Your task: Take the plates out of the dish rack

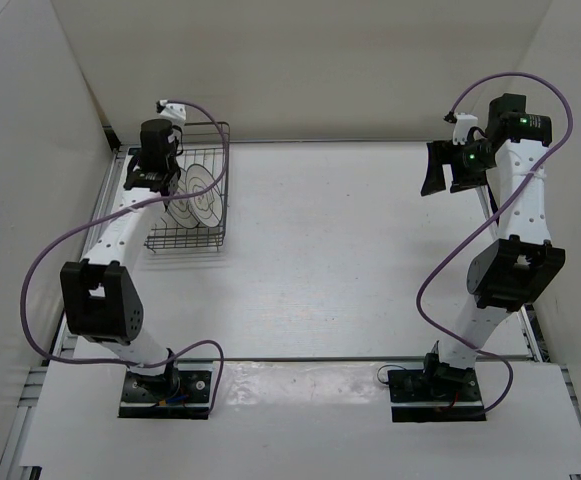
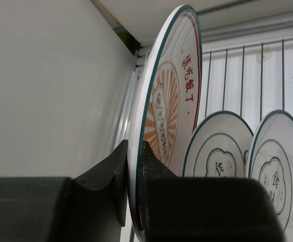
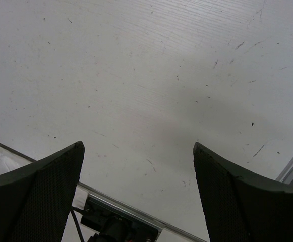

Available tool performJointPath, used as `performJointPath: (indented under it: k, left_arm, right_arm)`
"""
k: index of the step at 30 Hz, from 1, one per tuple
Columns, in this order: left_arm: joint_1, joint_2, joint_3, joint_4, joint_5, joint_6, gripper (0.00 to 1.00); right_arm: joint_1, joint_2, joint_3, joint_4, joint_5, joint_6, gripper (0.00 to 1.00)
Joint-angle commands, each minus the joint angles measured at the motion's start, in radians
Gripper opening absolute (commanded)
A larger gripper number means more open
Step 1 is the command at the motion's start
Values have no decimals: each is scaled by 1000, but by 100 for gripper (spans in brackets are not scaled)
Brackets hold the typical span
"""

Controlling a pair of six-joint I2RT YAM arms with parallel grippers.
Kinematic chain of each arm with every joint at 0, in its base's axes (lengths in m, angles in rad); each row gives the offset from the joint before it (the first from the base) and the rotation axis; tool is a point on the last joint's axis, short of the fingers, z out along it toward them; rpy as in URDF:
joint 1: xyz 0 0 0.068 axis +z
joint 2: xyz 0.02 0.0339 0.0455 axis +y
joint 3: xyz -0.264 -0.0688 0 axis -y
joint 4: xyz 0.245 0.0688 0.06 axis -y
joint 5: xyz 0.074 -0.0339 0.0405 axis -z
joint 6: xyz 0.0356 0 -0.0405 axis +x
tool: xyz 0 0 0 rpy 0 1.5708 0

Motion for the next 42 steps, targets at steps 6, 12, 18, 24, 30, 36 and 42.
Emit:
performJointPath:
  k: [6, 12, 18, 24, 30, 36, 42]
  left_arm:
    - [-14, -178, 143, 31, 10, -87, 13]
    - [29, -242, 230, -133, 320, -372, 0]
    - [37, -301, 201, -299, 779, -608, 0]
    - [-7, -390, -70, -213, 1064, -733, 0]
    - [-150, -348, -240, -160, 1031, -819, 0]
    - [-235, -249, -316, -124, 969, -799, 0]
    - [-279, -132, -354, -163, 1014, -727, 0]
  right_arm:
    - [0, -9, -10, -76, -12, 7, 90]
    - [-1, -17, -17, -63, 12, 25, 90]
    - [-1, -84, 6, -24, -14, 23, 90]
    - [-1, -343, -294, 450, 0, 207, 90]
    - [2, -512, -652, 796, -214, 221, 90]
    - [-3, -444, -583, 682, -274, 237, 90]
    - [-3, -457, -623, 693, -281, 215, 90]
